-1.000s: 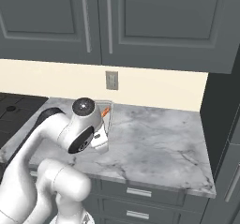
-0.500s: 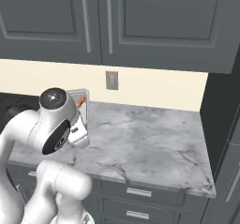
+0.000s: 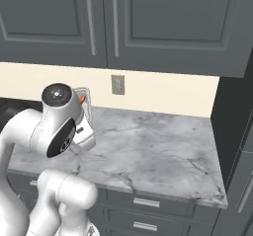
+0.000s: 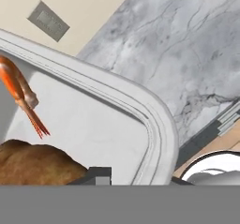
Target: Place the tupperware on the top shelf of the fridge. Make space for the tupperware among the existing items by rearranging them on the shelves if needed. Close the fridge door when finished.
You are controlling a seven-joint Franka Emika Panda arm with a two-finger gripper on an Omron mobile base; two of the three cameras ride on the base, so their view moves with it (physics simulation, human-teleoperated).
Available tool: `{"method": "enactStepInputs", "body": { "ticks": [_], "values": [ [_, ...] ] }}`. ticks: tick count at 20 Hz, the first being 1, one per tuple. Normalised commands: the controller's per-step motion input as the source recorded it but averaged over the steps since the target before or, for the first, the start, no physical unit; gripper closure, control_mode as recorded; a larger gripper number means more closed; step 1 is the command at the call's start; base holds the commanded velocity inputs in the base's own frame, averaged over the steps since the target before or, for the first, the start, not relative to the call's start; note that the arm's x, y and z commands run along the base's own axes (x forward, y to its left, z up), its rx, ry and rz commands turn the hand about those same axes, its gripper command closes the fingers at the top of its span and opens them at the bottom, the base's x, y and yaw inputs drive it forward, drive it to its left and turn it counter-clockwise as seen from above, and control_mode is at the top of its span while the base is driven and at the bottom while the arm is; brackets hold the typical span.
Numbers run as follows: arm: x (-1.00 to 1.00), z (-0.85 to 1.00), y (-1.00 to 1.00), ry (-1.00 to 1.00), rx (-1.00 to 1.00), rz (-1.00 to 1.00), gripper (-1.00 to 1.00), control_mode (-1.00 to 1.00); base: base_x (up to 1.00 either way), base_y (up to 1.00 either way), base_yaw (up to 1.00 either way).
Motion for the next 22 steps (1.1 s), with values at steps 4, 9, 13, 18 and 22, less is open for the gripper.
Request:
{"method": "enactStepInputs", "body": {
  "ticks": [4,9,13,18,22],
  "values": [
    [0.0,0.0,0.0,0.0,0.0,0.0,1.0,1.0,-0.14,0.0,0.0],
    [0.0,0.0,0.0,0.0,0.0,0.0,1.0,1.0,-0.77,0.0,0.0],
    [0.0,0.0,0.0,0.0,0.0,0.0,1.0,1.0,-0.82,0.0,-0.01],
    [0.0,0.0,0.0,0.0,0.0,0.0,1.0,1.0,-0.42,-0.15,-0.37],
    [0.0,0.0,0.0,0.0,0.0,0.0,1.0,1.0,-0.19,-0.28,-0.68]
  ]
}}
